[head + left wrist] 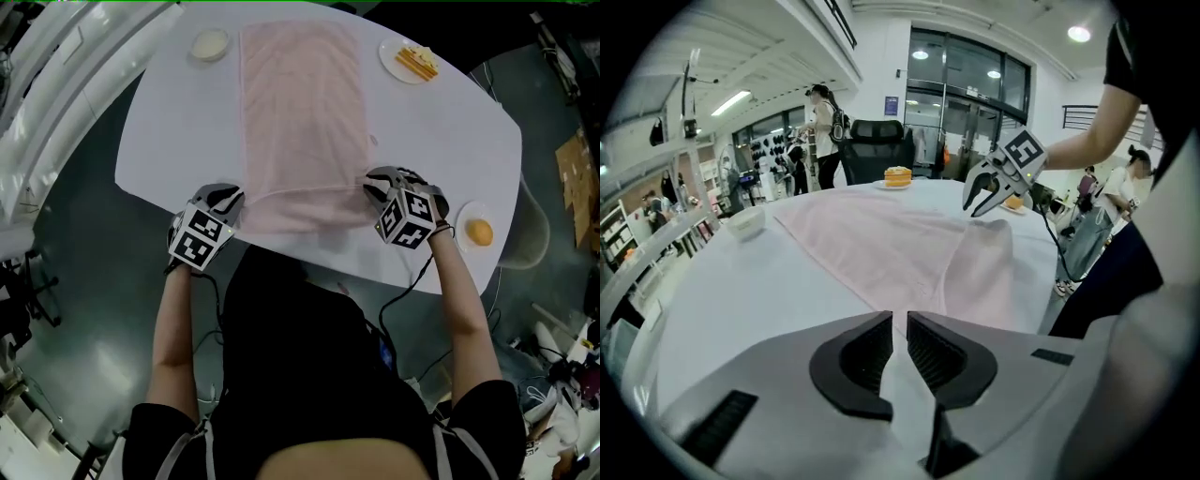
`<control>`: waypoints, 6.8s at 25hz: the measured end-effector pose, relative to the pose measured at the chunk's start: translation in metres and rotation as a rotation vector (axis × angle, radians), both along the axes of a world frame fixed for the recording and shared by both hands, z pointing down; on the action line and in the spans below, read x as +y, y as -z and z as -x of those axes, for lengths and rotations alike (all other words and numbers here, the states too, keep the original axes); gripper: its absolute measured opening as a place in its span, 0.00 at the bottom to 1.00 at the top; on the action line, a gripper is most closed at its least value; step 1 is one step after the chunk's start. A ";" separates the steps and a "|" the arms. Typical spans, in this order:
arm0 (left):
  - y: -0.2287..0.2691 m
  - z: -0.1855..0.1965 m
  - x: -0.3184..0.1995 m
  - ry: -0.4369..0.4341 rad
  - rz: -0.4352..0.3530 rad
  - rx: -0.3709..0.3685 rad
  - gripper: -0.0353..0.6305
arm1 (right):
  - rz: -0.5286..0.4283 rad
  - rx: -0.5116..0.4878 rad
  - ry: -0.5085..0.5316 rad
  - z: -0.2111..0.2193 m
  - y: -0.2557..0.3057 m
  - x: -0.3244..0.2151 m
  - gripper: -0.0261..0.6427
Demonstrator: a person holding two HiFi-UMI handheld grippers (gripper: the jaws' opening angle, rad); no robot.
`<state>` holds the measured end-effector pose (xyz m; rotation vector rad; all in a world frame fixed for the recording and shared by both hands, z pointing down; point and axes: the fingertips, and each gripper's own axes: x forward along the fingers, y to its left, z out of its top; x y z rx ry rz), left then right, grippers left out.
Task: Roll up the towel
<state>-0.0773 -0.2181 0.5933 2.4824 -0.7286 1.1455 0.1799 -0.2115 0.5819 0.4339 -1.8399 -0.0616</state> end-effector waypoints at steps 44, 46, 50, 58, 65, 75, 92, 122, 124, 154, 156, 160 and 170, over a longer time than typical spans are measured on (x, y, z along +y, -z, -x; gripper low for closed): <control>-0.028 -0.032 0.097 -0.334 -0.105 -0.312 0.13 | -0.011 0.164 0.150 -0.021 -0.026 0.105 0.10; -0.025 -0.030 0.098 -0.326 -0.109 -0.298 0.10 | -0.014 0.166 0.147 -0.021 -0.026 0.107 0.08; -0.018 -0.027 0.102 -0.331 -0.148 -0.297 0.08 | -0.037 0.153 0.126 -0.020 -0.018 0.109 0.07; 0.001 -0.022 0.124 -0.340 -0.194 -0.294 0.07 | -0.094 0.146 0.114 -0.018 0.005 0.133 0.07; 0.002 -0.013 0.171 -0.346 -0.191 -0.284 0.07 | -0.103 0.151 0.115 -0.011 0.009 0.179 0.07; 0.010 0.000 0.202 -0.312 -0.233 -0.262 0.07 | -0.131 0.132 0.096 0.004 0.017 0.212 0.07; 0.039 -0.003 0.099 -0.193 -0.261 -0.238 0.07 | -0.183 0.093 0.066 0.000 0.042 0.103 0.07; -0.020 -0.005 0.015 -0.171 -0.032 -0.186 0.12 | -0.011 0.051 -0.002 -0.009 -0.018 0.005 0.26; -0.010 -0.001 0.012 -0.137 -0.056 -0.175 0.21 | -0.044 0.037 -0.034 -0.013 -0.007 0.000 0.30; 0.007 0.009 0.125 -0.196 -0.217 -0.248 0.24 | -0.198 0.053 0.025 0.013 0.026 0.134 0.30; 0.001 0.007 0.120 -0.211 -0.207 -0.267 0.26 | -0.184 0.059 0.043 0.017 0.020 0.130 0.30; -0.008 0.005 0.107 -0.217 -0.187 -0.290 0.26 | -0.156 0.060 0.067 0.023 0.006 0.118 0.30; -0.034 0.008 0.098 -0.319 -0.112 -0.359 0.25 | -0.097 0.129 0.087 0.018 -0.022 0.098 0.18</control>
